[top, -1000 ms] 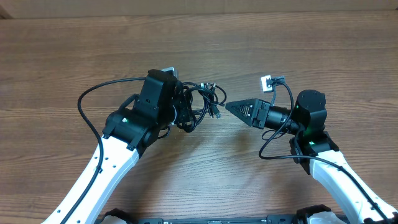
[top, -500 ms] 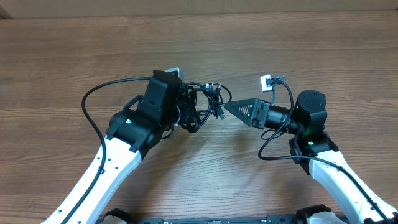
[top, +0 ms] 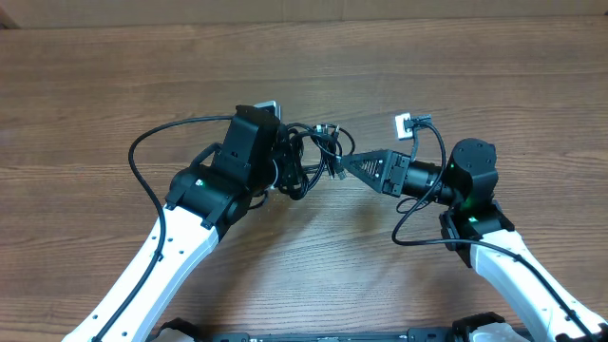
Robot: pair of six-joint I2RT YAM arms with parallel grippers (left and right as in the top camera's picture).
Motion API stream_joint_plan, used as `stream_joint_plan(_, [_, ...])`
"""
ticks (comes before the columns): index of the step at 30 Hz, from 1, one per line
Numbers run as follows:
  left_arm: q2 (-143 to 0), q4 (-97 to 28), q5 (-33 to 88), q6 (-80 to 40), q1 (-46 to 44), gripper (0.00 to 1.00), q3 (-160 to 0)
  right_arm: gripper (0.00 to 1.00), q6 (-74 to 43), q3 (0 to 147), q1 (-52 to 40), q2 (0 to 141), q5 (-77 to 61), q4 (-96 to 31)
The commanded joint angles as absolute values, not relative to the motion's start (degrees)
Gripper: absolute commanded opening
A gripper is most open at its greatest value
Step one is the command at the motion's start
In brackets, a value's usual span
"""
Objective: Untangle cables
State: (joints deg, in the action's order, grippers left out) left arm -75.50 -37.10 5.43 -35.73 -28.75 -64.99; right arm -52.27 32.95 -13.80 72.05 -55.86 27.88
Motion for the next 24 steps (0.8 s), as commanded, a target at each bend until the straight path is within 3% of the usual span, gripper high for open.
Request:
stream_joint_plan(1, [-75.7,-36.2,7.1,-35.9,-30.3,0.04,-65.4,0.43,-53.0,33.8,-15.7,71.9,-53.6,28.7])
stream_joint_plan(24, [-76.4,-36.6,6.9,-33.4,-33.4,0.04,-65.4,0.38,-55.5,33.8,-16.5,71.9,-50.0,31.2])
